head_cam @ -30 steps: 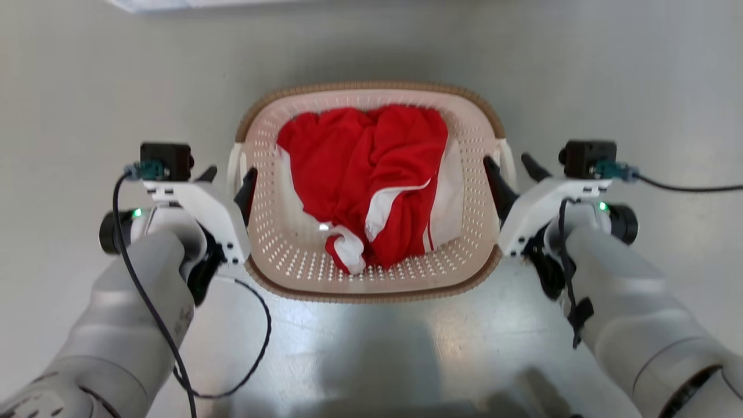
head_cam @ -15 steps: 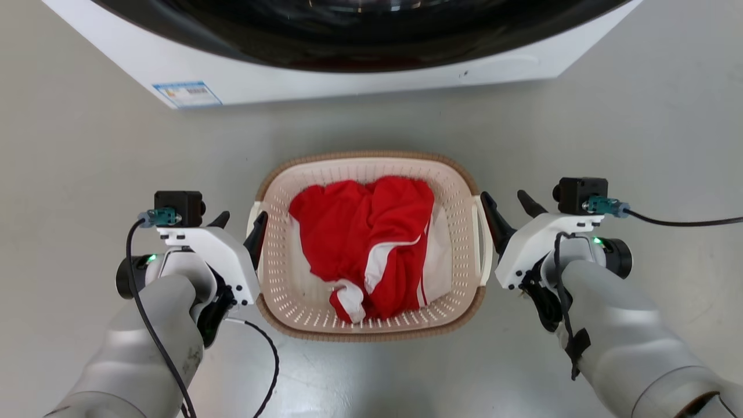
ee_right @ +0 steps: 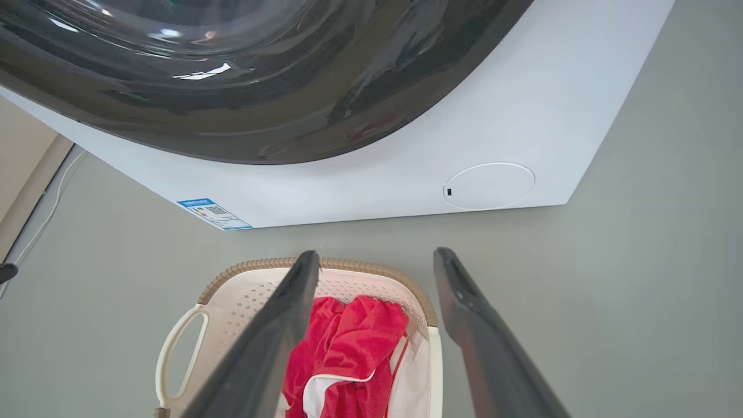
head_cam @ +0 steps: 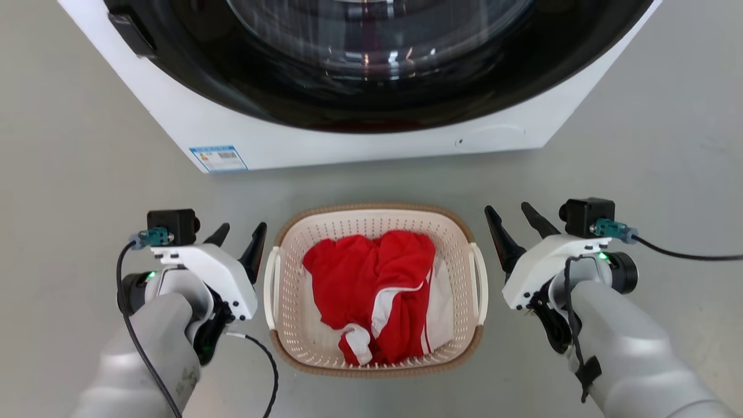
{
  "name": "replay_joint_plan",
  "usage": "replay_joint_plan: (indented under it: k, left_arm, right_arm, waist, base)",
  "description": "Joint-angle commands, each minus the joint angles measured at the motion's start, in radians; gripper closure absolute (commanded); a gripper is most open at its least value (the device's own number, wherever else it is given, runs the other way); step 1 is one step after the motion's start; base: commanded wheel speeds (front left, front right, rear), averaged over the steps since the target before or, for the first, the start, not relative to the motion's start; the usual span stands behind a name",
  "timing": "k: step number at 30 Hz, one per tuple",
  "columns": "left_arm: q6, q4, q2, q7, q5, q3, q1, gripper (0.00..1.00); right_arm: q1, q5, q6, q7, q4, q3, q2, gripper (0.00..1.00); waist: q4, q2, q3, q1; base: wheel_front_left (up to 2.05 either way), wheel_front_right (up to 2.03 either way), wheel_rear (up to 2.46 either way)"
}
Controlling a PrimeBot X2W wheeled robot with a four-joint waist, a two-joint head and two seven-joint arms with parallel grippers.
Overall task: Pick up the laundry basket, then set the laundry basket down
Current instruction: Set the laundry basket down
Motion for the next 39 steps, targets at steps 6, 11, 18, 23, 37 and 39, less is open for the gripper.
replay_joint_plan:
  k: [6,11,18,23,37,39]
  left_arm:
    - [0.003,-0.068,0.039,-0.011,0.100,0.139,0.078,0.00]
    - [0.011,-0.131,0.039,-0.011,0.184,0.234,0.137,0.00]
    - [0.012,-0.229,0.034,-0.011,0.273,0.358,0.221,0.00]
    - [0.021,-0.320,0.023,-0.011,0.344,0.459,0.301,0.00]
    - [0.022,-0.583,-0.024,-0.011,0.534,0.668,0.489,0.00]
    - [0.019,-0.629,-0.029,-0.011,0.561,0.696,0.523,0.00]
  right_arm:
    - [0.107,-0.122,0.006,-0.012,-0.102,-0.100,0.006,0.00]
    - [0.165,-0.204,0.006,-0.012,-0.169,-0.176,0.005,0.00]
    - [0.236,-0.276,0.006,-0.012,-0.259,-0.259,0.008,0.00]
    - [0.300,-0.325,0.006,-0.012,-0.330,-0.330,0.006,0.00]
    - [0.456,-0.421,0.006,-0.012,-0.522,-0.443,0.021,0.00]
    - [0.475,-0.431,0.006,-0.012,-0.548,-0.457,0.020,0.00]
  waist:
    - [0.010,0.0000,-0.086,0.0000]
    - [0.017,0.0000,-0.134,0.0000]
    - [0.022,0.0000,-0.190,0.0000]
    - [0.031,0.0000,-0.225,0.0000]
    - [0.052,0.0000,-0.296,0.0000]
    - [0.051,0.0000,-0.307,0.0000]
  base:
    - [0.00,0.00,0.00]
    - [0.00,0.00,0.00]
    - [0.00,0.00,0.00]
    - [0.00,0.00,0.00]
    - [0.00,0.00,0.00]
    - [0.00,0.00,0.00]
